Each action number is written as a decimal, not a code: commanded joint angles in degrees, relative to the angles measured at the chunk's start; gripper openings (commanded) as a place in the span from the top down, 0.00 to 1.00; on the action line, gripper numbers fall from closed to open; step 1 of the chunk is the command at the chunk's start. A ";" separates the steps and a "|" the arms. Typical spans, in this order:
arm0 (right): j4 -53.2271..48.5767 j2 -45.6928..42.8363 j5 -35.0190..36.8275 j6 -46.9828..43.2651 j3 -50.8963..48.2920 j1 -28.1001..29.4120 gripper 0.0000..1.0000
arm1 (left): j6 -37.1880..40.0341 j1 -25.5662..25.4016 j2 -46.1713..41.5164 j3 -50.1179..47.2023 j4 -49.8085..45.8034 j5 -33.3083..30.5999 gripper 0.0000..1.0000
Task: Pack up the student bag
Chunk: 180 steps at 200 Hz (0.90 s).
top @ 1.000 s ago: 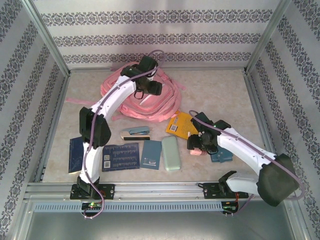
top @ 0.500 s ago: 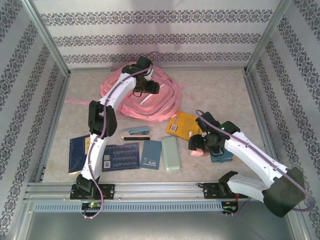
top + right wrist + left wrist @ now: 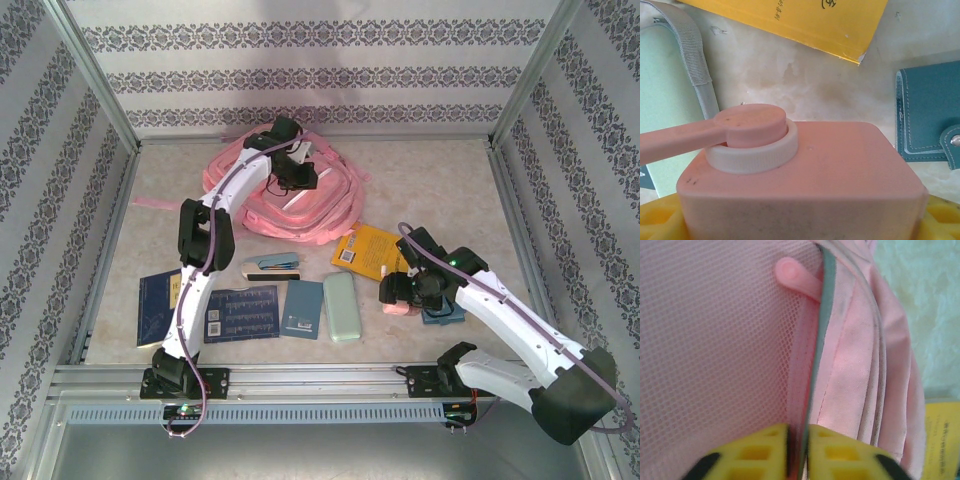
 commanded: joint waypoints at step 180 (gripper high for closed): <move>19.61 35.84 -15.86 4.94 34.81 -14.55 0.56 | -11.30 3.65 -18.61 -3.03 7.46 14.63 1.00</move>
